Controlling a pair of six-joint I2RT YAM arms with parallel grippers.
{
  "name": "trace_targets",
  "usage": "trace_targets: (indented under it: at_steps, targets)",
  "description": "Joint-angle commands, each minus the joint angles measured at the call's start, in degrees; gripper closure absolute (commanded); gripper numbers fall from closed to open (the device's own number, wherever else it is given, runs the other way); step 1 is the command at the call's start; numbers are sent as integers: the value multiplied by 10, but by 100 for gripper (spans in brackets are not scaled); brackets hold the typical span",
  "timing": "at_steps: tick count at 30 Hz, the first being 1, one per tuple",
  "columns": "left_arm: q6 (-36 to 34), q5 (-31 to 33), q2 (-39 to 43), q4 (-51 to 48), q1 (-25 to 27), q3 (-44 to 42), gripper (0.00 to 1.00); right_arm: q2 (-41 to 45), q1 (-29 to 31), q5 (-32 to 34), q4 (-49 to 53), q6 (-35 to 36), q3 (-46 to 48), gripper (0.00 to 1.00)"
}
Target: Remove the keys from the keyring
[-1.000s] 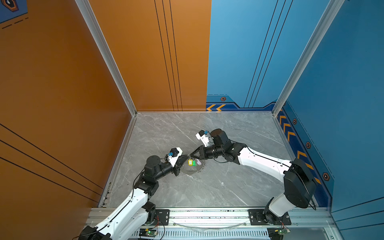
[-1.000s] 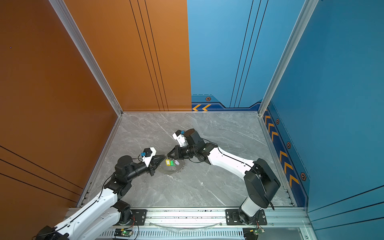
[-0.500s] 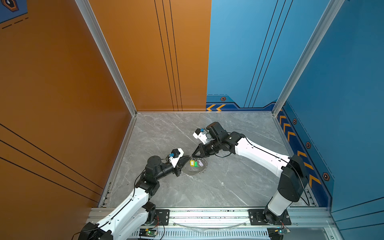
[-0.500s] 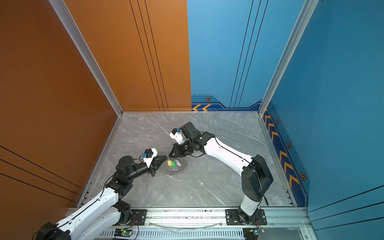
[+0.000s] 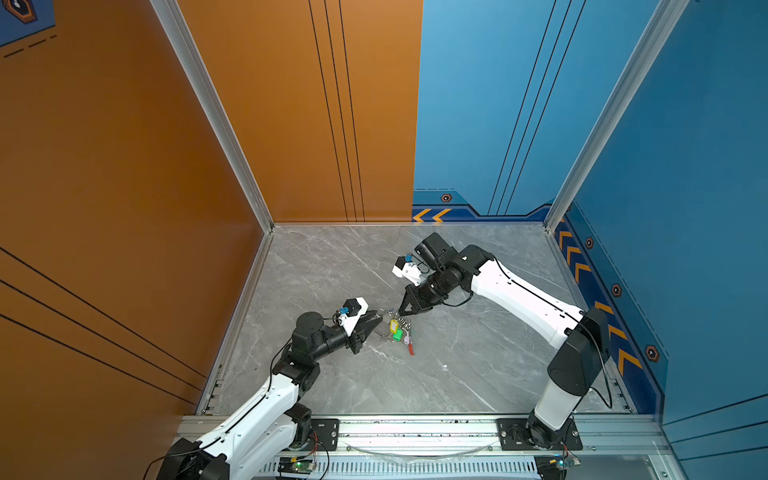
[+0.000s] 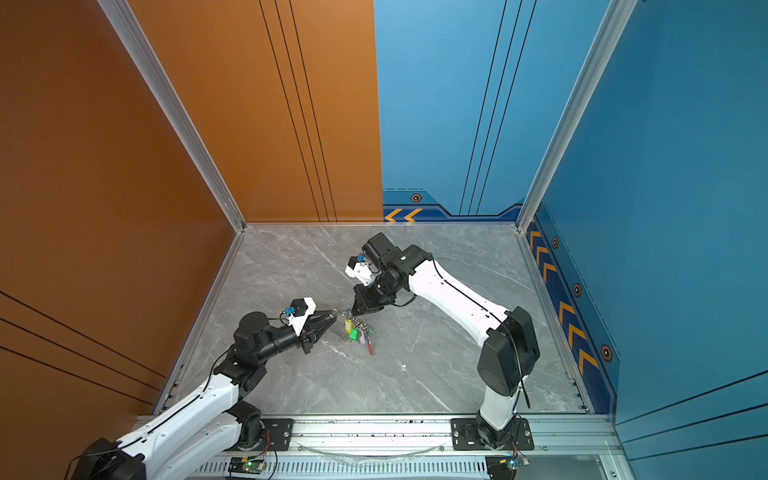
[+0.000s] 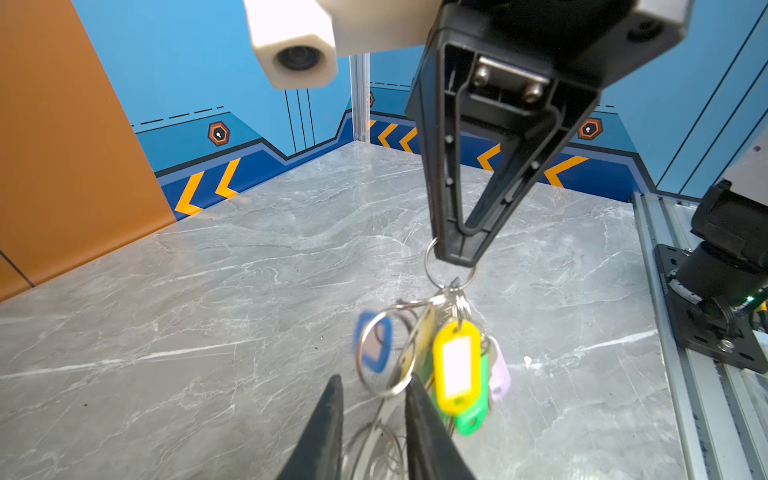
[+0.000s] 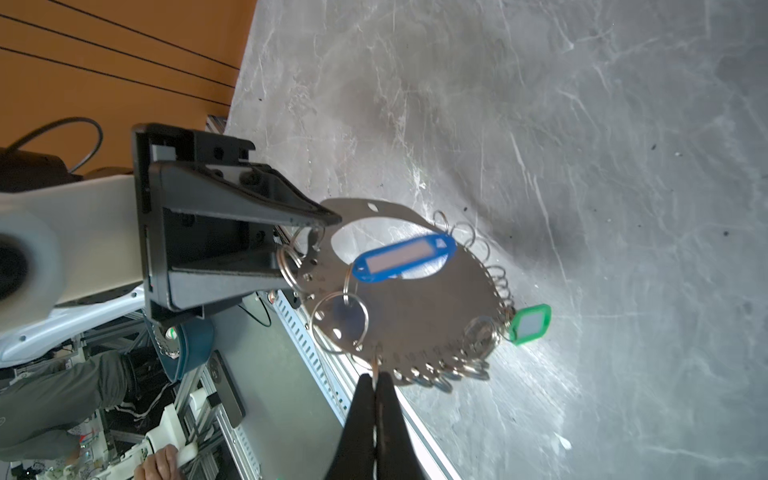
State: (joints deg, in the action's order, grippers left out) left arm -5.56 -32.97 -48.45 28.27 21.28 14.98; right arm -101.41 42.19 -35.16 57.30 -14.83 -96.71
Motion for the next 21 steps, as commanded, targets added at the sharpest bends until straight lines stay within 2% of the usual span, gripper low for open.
trace_targets:
  at_steps: [1,9,15,18,21]
  targets:
    - [-3,13,-1,-5,-5,-6,73,-21,12,14,88,51,-39,100]
    - [4,4,8,-5,-4,-3,69,-43,16,17,107,67,-59,100]
    - [19,-1,46,-8,-6,-12,65,-43,11,19,107,86,-59,100]
    - [24,-14,72,-52,-9,-1,62,-39,11,42,107,103,-56,100]
    - [7,-44,85,-138,-11,32,62,-33,12,58,106,125,-51,100]
